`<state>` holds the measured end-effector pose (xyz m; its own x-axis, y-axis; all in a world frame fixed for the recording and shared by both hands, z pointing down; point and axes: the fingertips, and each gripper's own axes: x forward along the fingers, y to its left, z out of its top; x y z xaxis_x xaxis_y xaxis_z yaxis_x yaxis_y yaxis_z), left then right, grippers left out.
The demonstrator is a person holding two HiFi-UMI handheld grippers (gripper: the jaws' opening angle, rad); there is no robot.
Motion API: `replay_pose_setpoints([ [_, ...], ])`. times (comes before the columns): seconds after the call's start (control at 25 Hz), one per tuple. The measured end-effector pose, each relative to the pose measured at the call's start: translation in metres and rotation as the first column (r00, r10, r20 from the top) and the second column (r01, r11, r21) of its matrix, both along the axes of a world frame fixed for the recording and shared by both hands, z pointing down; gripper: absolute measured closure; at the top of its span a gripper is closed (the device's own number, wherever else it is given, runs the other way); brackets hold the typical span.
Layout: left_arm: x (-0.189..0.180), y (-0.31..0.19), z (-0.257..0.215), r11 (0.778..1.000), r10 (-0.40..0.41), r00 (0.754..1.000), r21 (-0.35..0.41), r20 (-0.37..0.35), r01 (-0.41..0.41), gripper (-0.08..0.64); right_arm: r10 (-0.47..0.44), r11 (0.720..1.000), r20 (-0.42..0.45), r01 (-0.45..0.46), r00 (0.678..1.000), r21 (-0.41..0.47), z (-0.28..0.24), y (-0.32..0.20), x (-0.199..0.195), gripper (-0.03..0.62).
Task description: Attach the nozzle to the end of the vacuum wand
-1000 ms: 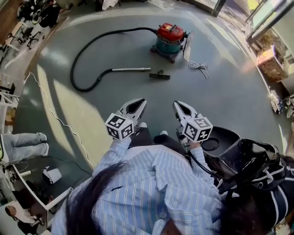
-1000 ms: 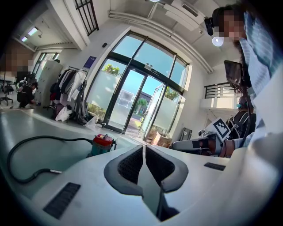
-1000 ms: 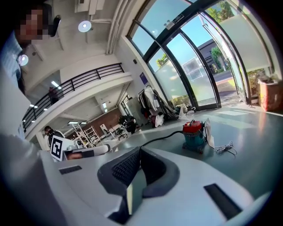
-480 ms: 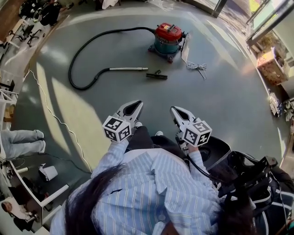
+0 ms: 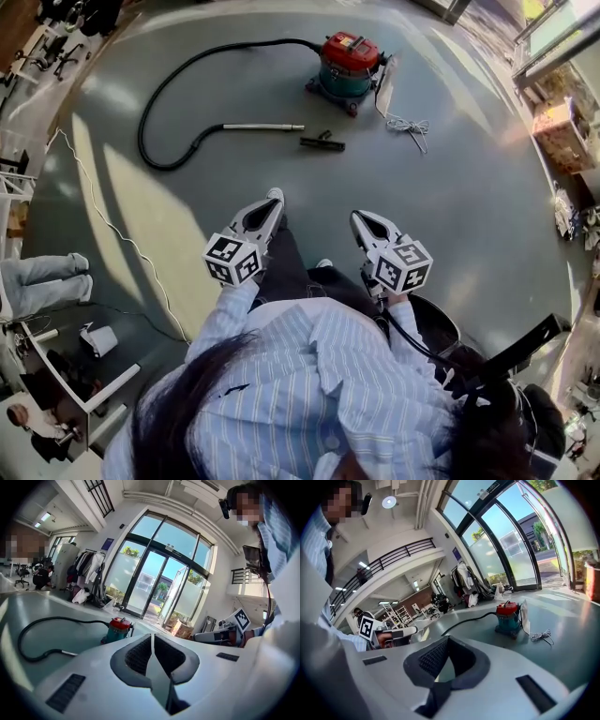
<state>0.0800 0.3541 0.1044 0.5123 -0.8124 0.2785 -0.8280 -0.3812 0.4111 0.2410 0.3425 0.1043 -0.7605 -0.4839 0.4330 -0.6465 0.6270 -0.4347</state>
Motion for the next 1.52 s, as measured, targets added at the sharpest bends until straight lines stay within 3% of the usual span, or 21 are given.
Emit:
replay_pose_setpoints([
  [0.28,-0.064,-0.078,0.020,0.999,0.022,1.000,-0.024,-0.010,-0.023,0.540,0.078,0.995,0.026,-0.076,0.997,-0.070,0.022,-0.078,-0.050,0.589],
  [0.72,-0.173,-0.225,0.040,0.972,0.229,0.973,-0.054,0.018,-0.228,0.540,0.191,0.968,0.014,-0.186,0.982,-0.170,0.064,-0.213,-0.159,0.588],
  [1.04,-0.156,-0.290,0.091,0.947,0.302,0.953,-0.123,0.028,-0.296,0.538,0.161,0.956,-0.042,-0.166,0.986,-0.243,0.119,-0.262,-0.157,0.580],
  [1.16,-0.143,-0.300,0.115,0.939,0.312,0.949,-0.168,0.043,-0.301,0.538,0.120,0.947,-0.058,-0.132,0.991,-0.292,0.149,-0.272,-0.148,0.492],
  [1.36,-0.145,-0.319,0.178,0.931,0.322,0.936,-0.225,0.143,-0.286,0.529,0.078,0.937,-0.123,-0.115,0.989,-0.331,0.223,-0.297,-0.132,0.460],
  [1.52,-0.152,-0.335,0.259,0.909,0.370,0.897,-0.292,0.242,-0.297,0.436,0.134,0.896,-0.132,-0.177,0.982,-0.408,0.303,-0.312,-0.115,0.448],
])
